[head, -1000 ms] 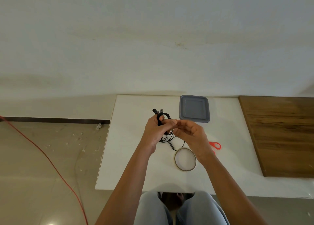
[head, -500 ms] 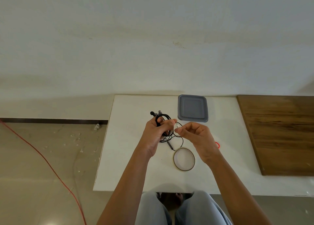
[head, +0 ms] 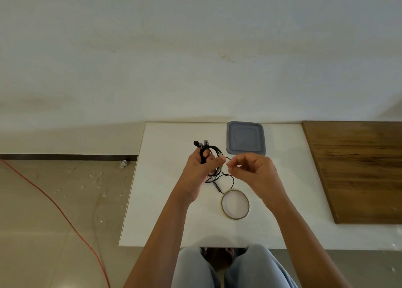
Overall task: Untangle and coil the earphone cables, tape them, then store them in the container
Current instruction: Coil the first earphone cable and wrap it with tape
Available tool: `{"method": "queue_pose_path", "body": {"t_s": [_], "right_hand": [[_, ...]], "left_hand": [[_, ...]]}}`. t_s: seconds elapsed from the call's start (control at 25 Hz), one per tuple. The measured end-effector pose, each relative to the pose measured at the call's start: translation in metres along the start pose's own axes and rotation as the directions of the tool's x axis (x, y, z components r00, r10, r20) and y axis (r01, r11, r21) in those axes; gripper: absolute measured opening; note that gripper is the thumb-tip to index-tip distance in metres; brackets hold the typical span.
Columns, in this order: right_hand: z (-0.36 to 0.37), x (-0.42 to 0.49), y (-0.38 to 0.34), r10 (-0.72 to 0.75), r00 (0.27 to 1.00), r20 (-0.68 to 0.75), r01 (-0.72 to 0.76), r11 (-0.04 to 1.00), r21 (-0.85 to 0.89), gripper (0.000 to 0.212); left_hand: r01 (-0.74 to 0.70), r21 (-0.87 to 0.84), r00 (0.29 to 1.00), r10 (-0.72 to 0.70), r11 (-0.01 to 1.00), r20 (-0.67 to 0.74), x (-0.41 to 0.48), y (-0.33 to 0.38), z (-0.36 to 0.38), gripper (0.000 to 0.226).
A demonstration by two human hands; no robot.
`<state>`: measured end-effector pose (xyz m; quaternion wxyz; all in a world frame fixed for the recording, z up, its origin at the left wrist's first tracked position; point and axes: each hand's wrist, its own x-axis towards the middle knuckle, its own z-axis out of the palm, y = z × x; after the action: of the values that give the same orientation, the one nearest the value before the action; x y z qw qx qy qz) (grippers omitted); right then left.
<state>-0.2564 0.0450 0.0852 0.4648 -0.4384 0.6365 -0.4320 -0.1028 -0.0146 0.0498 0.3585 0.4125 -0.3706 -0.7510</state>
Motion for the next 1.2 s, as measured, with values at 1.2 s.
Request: {"method": "queue_pose_path", "body": {"t_s": [1.2], "right_hand": [[0.008,0.018,-0.016,0.005,1.000,0.000,-0.005,0.934,-0.357,0.014]], "left_hand": [[0.128,-0.084,0.985,-0.117,0.988,0.123,-0.007,0.016,0.013,0.027]]}}
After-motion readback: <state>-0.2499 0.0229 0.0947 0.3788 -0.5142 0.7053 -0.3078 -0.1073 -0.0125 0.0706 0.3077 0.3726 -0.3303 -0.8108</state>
